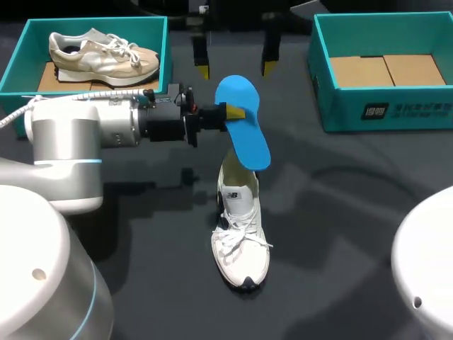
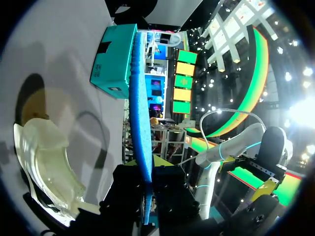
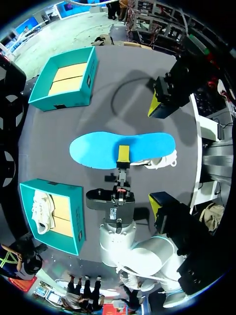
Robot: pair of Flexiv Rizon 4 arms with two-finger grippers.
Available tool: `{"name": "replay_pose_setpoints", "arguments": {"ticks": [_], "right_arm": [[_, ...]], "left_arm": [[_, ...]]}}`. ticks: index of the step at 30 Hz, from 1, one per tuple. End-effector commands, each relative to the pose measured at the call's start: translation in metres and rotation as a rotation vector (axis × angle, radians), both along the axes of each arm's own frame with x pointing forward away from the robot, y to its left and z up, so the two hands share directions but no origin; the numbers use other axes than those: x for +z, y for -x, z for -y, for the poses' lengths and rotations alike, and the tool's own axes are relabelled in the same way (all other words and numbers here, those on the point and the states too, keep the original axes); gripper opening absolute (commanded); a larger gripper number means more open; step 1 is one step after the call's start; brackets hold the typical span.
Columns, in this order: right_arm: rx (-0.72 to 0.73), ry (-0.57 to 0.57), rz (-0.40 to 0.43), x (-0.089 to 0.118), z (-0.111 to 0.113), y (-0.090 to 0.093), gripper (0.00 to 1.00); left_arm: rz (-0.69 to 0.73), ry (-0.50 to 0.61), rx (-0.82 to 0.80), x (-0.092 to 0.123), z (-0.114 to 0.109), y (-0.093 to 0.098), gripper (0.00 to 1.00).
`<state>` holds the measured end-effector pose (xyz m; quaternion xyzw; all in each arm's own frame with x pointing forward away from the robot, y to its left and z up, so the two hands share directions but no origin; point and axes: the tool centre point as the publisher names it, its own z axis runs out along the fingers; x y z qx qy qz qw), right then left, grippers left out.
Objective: Take the shoe out of the shoebox, open the shoe tongue, remove and reinsert the insole, then place the shoe into the shoebox
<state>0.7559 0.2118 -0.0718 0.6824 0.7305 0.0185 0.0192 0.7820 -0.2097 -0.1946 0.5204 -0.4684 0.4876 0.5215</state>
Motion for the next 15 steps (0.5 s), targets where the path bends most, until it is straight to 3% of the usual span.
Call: {"name": "replay_pose_setpoints", "arguments": {"ticks": [1,9,15], "right_arm": [[0.004,-0.087,0.012,-0.002,0.006,0.001,1.0],[-0.02,-0.221,0.013,0.001,0.023,-0.001,1.0],[-0.055,-0.397,-0.016,0.007,0.043,-0.004,1.0]], "left_arm": [[0.001,0.001,0.001,-0.001,0.001,0.0,0.0],[0.001,0.001,0.001,-0.001,0.001,0.0,0.0],[0.001,0.001,0.001,-0.001,0.001,0.0,0.0]]}}
